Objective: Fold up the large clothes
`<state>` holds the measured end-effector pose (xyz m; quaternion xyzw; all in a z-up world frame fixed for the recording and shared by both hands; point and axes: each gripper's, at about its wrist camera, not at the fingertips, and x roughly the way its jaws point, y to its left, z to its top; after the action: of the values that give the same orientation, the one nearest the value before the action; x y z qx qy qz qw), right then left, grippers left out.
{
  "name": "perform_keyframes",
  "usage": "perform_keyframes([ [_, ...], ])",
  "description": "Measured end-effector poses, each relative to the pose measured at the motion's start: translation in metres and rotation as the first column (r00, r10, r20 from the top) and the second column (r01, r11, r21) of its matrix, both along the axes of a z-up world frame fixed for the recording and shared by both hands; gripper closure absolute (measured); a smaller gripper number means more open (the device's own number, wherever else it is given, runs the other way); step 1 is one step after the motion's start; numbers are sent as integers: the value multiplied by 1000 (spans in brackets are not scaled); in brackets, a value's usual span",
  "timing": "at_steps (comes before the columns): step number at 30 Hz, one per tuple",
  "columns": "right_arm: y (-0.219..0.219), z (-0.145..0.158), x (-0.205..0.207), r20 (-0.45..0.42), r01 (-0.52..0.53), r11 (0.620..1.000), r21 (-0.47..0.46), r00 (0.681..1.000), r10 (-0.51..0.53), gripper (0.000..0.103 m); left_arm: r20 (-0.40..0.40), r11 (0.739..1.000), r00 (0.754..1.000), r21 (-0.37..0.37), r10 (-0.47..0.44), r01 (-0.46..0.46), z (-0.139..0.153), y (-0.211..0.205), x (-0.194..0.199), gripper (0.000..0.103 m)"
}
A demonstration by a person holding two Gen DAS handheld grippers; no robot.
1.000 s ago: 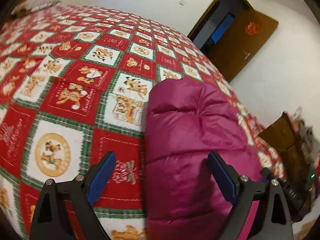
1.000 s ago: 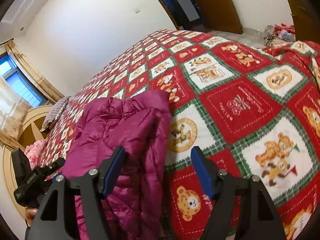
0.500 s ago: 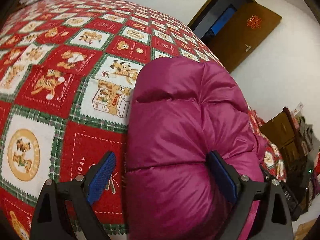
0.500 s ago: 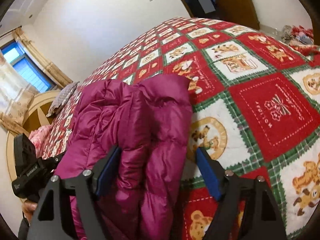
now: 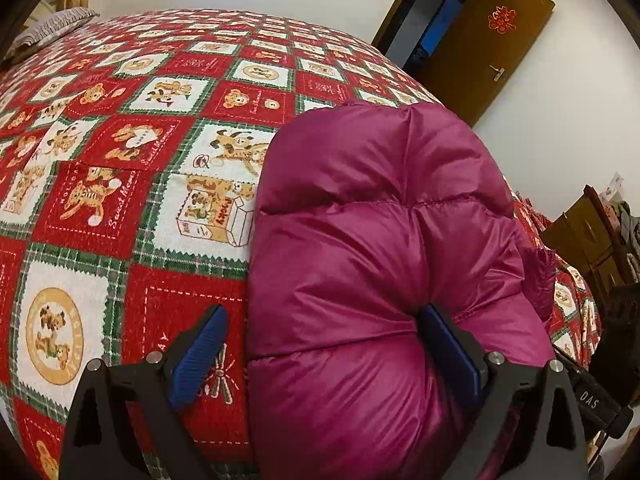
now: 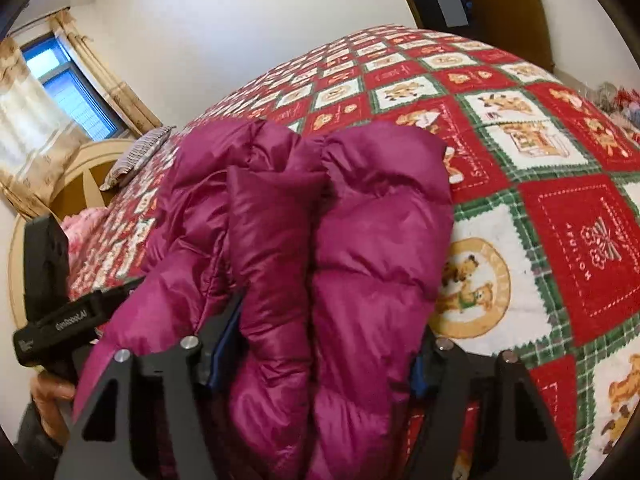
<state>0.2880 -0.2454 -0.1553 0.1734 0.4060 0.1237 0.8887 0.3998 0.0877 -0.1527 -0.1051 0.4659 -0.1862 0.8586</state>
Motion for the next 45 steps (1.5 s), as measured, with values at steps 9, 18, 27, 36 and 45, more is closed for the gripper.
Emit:
perform_keyframes([
  [9, 11, -4, 5, 9, 32, 999, -24, 999, -31, 33, 32, 999, 999, 33, -15, 14, -2, -8, 2, 6],
  [18, 23, 1, -10, -28, 34, 999, 5, 999, -34, 59, 77, 996, 994, 52, -71, 68, 12, -14, -23, 35],
  [27, 33, 10, -39, -24, 55, 998, -17, 998, -55, 65, 70, 996, 995, 67, -66, 62, 20, -9, -50, 41],
  [36, 29, 19, -69, -11, 69, 997, -19, 998, -69, 68, 70, 996, 994, 37, -88, 86, 26, -8, -76, 43],
  [45, 8, 31, -90, 18, 118, 993, 3, 993, -118, 69, 76, 990, 987, 21, -143, 142, 35, -34, -92, 44],
])
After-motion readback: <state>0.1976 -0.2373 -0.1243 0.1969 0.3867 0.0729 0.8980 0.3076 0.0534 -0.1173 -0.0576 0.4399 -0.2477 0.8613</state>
